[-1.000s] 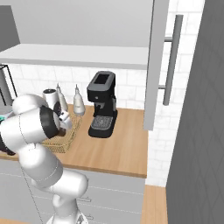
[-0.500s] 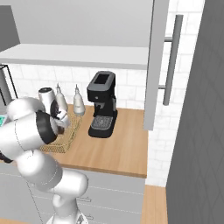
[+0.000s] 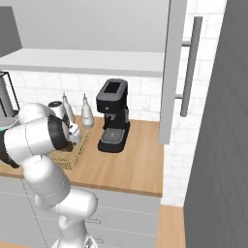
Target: Open the cabinet, pick up the bread from the cabinet and place it in the basket. Then move the basket to the dining counter.
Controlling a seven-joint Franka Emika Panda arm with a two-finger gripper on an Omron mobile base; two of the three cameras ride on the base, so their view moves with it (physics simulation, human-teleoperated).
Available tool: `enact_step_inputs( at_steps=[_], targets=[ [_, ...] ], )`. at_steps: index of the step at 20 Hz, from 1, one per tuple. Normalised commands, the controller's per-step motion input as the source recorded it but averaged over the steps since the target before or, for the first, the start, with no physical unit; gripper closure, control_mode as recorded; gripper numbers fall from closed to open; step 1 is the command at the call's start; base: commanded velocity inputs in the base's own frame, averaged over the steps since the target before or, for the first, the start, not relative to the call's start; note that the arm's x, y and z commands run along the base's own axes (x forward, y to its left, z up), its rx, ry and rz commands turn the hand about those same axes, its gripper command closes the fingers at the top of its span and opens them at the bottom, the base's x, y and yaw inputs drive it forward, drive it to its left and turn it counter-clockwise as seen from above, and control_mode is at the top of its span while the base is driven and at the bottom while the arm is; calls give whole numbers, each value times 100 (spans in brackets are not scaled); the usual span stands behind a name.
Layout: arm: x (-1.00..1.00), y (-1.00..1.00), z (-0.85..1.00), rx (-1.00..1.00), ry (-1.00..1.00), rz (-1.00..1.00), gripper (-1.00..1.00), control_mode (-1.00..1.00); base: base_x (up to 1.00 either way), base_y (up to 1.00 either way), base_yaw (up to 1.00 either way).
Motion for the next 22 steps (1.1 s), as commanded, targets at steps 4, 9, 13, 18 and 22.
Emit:
enact_step_inputs(
  at_steps=[4,9,13,18,22],
  targets=[
    [45,0,-97,-3,-13,13,-100,-100,0,0,0],
    [-11,0,-41,0,-49,11,-100,-100,0,0,0],
    [-76,0,6,1,-36,5,-100,-100,0,0,0],
    [-58,0,58,5,-11,0,-100,-100,0,0,0],
    [-35,-1,79,7,2,0,-100,-100,0,0,0]
  ],
)
